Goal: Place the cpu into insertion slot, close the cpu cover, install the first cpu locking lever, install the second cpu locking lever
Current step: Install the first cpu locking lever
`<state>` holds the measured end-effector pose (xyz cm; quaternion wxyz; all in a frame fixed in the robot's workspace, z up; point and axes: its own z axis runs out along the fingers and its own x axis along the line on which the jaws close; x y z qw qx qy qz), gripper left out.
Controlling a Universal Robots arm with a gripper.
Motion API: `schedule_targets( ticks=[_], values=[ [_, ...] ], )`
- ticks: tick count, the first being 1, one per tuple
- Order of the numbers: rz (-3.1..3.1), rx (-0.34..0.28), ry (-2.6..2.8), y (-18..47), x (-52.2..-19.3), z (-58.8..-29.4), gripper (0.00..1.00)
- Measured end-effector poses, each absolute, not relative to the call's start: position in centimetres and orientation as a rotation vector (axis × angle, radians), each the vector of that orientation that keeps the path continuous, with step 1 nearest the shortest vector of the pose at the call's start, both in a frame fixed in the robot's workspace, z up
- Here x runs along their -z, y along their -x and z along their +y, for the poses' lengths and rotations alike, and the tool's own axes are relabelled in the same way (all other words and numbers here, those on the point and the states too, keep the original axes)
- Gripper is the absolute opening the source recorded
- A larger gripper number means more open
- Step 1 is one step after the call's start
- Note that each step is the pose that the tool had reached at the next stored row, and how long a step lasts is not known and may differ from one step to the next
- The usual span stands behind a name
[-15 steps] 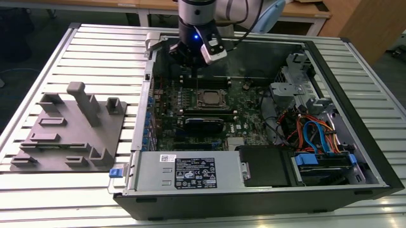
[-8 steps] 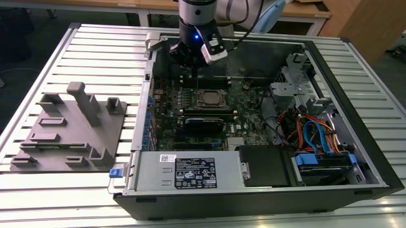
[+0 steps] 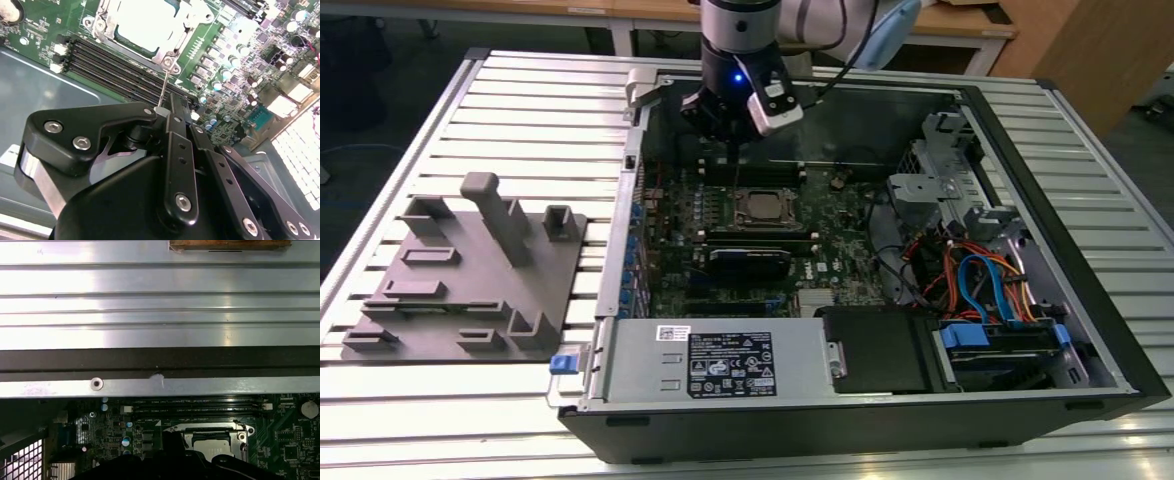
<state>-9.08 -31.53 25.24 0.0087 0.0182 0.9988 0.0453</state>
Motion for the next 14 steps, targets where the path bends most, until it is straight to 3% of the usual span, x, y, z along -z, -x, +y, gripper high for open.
schedule_targets(
  ticks=[14],
  values=[
    [3.121,-0.142,-0.058,7.9,-25.2,-31.6,0.10]
  ],
)
